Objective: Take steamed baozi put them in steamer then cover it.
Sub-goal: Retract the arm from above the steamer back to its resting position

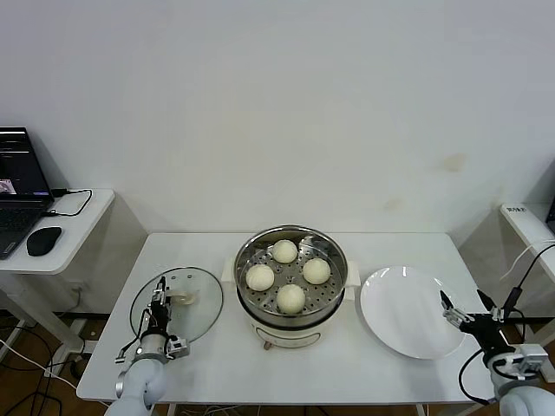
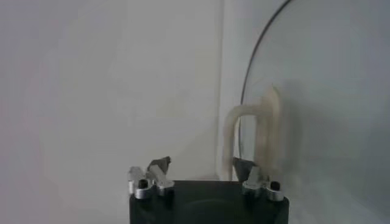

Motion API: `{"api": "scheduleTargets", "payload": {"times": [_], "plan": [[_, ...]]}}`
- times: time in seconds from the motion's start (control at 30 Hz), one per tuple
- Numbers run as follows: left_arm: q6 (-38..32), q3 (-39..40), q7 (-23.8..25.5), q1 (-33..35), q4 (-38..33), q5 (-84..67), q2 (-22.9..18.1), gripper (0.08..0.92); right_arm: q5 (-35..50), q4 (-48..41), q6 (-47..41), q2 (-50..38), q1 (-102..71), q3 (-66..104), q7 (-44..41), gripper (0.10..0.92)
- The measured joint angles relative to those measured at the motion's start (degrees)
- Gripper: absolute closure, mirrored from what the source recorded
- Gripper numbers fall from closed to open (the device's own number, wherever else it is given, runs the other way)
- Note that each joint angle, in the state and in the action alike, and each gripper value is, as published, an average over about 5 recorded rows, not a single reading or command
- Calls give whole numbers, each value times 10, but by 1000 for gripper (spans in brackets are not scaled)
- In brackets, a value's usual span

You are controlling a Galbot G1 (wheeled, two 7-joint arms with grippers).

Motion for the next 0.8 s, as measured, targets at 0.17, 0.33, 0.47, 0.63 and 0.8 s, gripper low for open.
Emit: {"api": "scheduleTargets", "payload": {"times": [0.17,0.33,0.47,0.63,0.8], "plan": [[-5,1,-10,-5,12,-4,2,623,-2,4,0,1,-6,2,-1,203],[-10,2,-17,-7,17,-9,5,770,-3,7,0,1,-9,2,-2,203],[-10,1,-19,-5,15,-14,7,850,-4,10,0,2,-9,2,-2,203],[-5,-4,-12,6,-4,-15,14,860,-4,14,-2,3,-8,0,-2,203],[3,-12,7,23,-46,-11,19,860,-3,19,-6,6,-7,-4,-2,203]]}}
